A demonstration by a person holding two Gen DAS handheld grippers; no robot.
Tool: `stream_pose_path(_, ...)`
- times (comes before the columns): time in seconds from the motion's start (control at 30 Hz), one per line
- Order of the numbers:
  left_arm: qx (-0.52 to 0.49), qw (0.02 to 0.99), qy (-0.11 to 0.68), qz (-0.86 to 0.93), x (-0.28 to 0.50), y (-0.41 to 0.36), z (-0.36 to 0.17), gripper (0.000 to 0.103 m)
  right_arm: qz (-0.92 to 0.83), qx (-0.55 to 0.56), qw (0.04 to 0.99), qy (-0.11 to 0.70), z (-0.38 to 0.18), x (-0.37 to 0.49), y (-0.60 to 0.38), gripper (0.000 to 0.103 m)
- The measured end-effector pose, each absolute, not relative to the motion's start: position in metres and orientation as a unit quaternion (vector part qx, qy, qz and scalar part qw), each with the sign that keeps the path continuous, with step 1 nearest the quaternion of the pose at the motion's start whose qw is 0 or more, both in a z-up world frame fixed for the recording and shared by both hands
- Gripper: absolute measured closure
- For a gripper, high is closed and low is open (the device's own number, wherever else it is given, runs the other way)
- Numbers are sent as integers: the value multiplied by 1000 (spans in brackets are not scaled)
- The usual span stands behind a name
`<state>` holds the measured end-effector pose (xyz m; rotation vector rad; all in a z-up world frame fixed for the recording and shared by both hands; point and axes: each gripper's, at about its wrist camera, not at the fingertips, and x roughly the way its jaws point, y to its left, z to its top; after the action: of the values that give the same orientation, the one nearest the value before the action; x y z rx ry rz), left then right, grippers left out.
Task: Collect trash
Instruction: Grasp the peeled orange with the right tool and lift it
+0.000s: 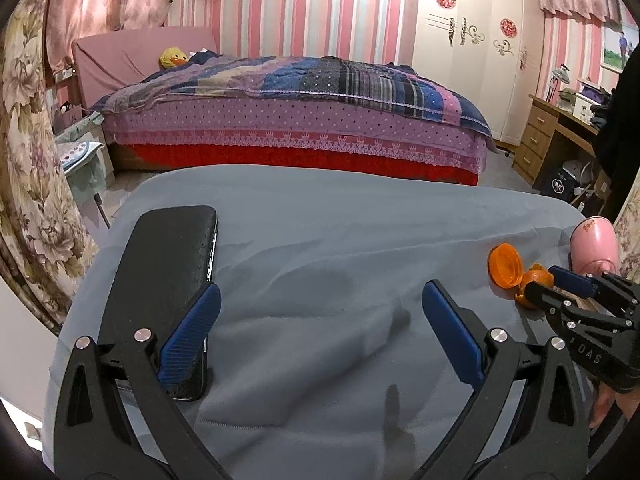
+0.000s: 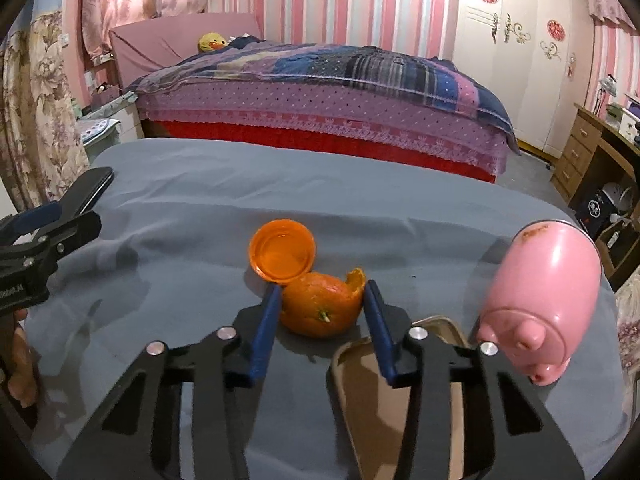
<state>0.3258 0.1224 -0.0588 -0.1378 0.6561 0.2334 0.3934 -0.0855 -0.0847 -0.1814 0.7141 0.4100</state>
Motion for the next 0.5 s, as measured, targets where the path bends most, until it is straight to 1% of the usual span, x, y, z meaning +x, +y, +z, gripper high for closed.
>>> stream_pose_path(0.07, -65, 938, 321, 114, 324, 122, -60, 6, 204, -82, 914, 341, -85, 392, -86, 72)
stream_pose_path(0.13, -63, 939, 320, 113, 324, 120, -60, 6, 206, -74, 916, 335, -84, 391, -88, 75)
stream_pose_path(0.23, -61, 939, 321, 107, 324, 118, -61, 6, 203, -68, 925, 315, -79, 381, -96, 76)
stream_pose_path(0.33, -51, 940, 322, 100, 324, 111, -63, 6, 186, -86, 932, 298, -75, 368, -104, 76)
stream_pose_path(0.5, -50, 943, 318, 82, 321, 100, -60, 6, 176, -77, 936, 296, -71, 362, -126, 76)
